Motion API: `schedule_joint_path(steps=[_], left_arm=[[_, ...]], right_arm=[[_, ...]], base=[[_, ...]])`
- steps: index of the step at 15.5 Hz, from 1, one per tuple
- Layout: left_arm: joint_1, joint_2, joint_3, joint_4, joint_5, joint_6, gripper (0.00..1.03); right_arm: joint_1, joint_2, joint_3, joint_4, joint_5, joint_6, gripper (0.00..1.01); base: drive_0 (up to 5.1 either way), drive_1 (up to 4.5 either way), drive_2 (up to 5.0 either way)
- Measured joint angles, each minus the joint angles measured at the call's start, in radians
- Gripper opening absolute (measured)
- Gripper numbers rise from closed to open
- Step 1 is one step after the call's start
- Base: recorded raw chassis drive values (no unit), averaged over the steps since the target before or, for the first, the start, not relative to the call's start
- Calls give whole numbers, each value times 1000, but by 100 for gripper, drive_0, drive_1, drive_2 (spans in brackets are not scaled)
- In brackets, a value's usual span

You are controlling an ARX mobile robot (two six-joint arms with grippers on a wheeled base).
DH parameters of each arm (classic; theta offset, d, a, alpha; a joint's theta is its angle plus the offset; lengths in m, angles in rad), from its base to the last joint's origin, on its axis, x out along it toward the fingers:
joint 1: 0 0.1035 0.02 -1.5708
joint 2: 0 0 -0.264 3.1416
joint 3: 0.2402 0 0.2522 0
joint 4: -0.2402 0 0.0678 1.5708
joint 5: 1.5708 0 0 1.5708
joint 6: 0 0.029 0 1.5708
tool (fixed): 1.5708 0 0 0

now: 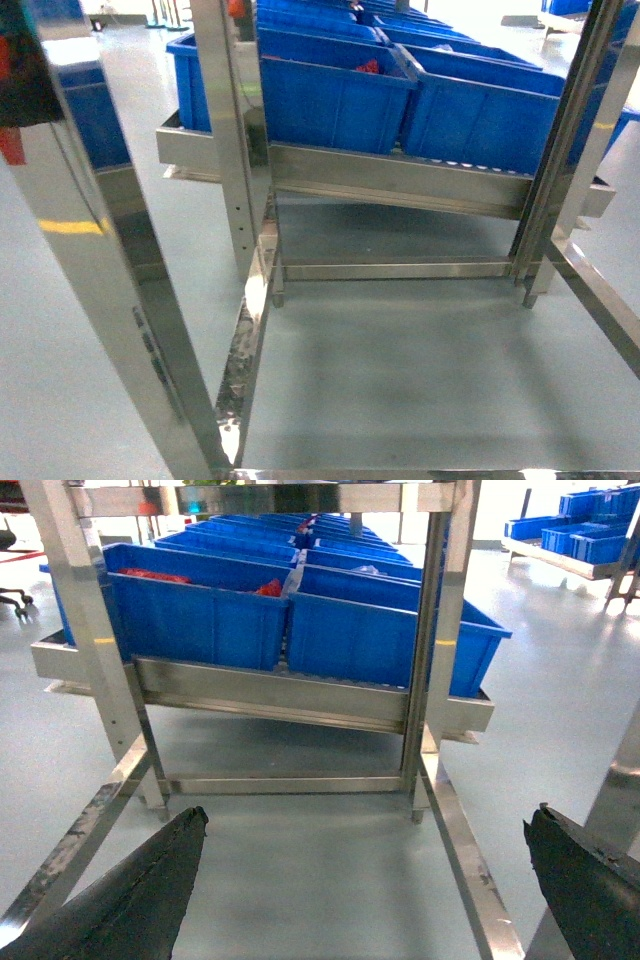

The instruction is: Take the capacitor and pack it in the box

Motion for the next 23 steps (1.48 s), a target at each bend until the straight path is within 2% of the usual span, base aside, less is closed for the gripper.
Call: schedule_joint_path(steps=[23], left_arm=[[0,0,0,2,-1,2,44]], right_arm=[[0,0,0,0,0,0,98]], base=[[-485,259,259]])
